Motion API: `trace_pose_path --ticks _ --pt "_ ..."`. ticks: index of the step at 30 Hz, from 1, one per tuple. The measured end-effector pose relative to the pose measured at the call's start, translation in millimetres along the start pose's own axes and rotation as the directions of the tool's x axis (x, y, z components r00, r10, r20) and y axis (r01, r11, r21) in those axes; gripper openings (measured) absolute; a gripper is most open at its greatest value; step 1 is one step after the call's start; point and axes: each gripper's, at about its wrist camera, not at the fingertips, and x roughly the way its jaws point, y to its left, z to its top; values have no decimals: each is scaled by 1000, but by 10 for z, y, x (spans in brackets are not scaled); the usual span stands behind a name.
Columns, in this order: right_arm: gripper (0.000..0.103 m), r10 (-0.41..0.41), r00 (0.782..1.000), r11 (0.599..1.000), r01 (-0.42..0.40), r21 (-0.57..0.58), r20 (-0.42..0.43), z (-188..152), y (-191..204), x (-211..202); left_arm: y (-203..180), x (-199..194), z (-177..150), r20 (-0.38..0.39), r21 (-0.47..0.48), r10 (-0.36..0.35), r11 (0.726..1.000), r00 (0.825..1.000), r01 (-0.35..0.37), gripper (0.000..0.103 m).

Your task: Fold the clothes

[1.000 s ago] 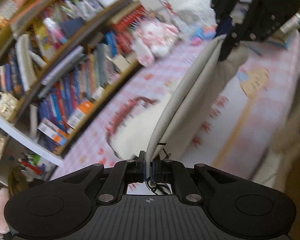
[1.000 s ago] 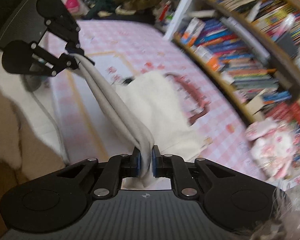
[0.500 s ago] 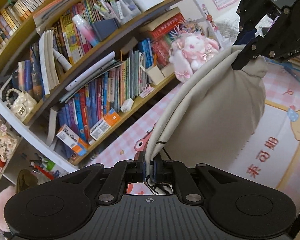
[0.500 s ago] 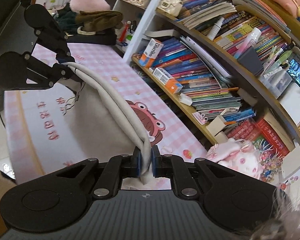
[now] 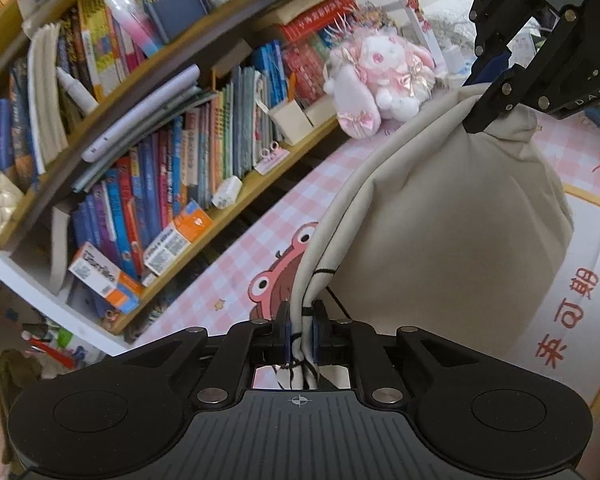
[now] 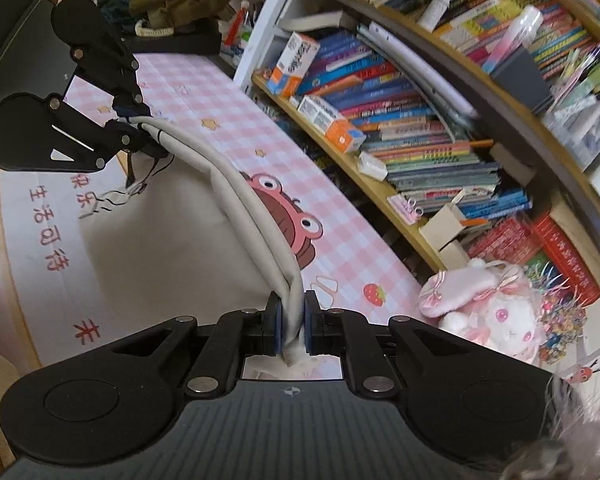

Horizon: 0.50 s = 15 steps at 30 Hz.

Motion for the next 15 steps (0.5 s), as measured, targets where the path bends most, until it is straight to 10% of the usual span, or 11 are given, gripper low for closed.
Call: trace_pose_path --ticks 8,12,15 --pt "10 61 996 998 -58 35 -71 -36 -137 563 9 448 -143 -88 29 -44 999 995 46 19" --pt "11 104 988 991 -92 100 -116 -110 -205 921 162 633 -282 -156 -38 -11 999 988 5 50" --pt "36 72 992 980 -51 191 -105 -178 -287 1113 377 602 -414 -177 -136 -3 990 984 -21 59"
